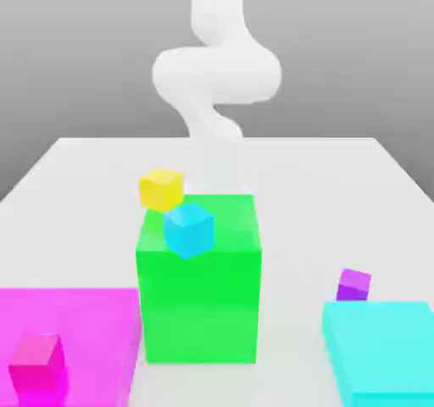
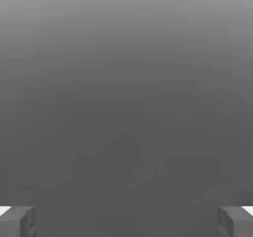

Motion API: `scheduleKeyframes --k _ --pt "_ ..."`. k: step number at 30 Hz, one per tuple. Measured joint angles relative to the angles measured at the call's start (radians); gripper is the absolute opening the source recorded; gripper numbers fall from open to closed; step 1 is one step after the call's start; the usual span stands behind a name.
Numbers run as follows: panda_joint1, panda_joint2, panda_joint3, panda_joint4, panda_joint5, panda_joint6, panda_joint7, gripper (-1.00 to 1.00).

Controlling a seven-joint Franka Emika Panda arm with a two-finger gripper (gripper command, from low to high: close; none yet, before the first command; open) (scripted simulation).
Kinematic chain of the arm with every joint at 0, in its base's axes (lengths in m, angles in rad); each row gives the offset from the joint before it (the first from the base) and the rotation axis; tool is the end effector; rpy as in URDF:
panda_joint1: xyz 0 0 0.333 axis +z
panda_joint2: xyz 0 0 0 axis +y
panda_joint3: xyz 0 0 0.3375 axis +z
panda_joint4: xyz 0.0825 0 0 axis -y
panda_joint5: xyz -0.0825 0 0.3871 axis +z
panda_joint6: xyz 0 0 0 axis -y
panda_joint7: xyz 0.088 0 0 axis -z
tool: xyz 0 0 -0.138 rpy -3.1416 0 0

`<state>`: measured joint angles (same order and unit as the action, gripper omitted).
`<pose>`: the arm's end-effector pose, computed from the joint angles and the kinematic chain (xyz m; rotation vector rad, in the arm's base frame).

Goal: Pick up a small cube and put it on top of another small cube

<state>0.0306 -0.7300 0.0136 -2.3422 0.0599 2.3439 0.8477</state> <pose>0.3838 0.0209 0.6621 -2.4218 1.0654 -0.8868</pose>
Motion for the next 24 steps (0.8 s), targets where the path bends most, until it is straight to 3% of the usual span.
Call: scheduleKeyframes --k 7,14,20,24 --pt "0.084 0.2 0.08 -0.118 0.146 0.118 0.154 0.0" --pt "0.152 0.391 0.208 -0.233 0.228 0.236 0.35 0.0" --pt "0.189 0.553 0.337 -0.335 0.211 0.35 0.58 0.0" --pt "0.196 0.663 0.421 -0.407 0.107 0.432 0.799 0.0"
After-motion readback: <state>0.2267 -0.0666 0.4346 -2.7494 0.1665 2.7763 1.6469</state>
